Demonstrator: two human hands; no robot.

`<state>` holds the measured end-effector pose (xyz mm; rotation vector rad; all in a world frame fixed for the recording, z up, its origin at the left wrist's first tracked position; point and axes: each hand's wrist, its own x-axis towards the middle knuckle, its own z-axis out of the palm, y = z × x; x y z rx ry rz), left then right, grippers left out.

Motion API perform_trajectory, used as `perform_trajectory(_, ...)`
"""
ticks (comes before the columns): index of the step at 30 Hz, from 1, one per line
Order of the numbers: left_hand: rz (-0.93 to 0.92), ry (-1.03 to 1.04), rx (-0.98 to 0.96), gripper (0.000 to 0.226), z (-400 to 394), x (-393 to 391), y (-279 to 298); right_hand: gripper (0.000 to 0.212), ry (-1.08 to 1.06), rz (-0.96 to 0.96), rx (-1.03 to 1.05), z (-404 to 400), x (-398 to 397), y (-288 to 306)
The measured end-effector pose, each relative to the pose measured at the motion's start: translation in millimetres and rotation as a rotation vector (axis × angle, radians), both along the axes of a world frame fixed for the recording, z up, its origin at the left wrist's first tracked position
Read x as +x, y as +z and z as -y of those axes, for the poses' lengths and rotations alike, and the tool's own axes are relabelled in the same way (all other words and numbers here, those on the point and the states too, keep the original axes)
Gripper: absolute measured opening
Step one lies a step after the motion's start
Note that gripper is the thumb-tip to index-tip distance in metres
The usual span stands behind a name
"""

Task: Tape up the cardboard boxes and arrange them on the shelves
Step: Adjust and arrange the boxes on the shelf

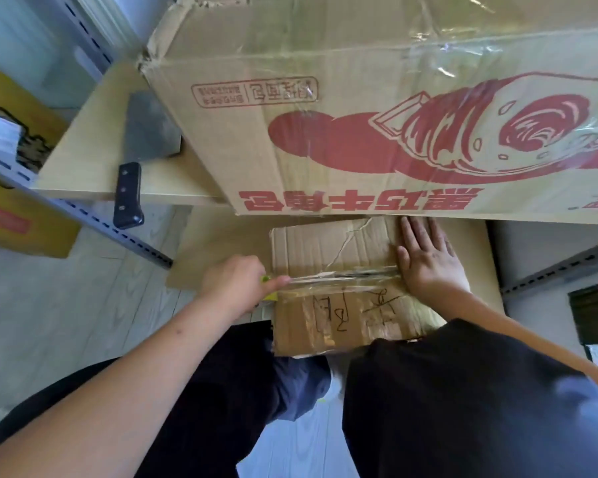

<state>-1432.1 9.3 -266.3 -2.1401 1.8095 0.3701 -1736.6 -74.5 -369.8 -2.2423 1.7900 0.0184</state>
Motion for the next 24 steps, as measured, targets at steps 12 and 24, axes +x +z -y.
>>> perform_trajectory(12, -0.099, 0.034, 0.064, 0.064, 29, 22, -37, 0.06, -0.007, -0.055, 0.026, 5, 4, -1)
perform_trajectory(24, -0.37, 0.061, 0.13, 0.045, 20, 44, -22, 0.085, 0.359, -0.112, 0.321, 48, 127, 38)
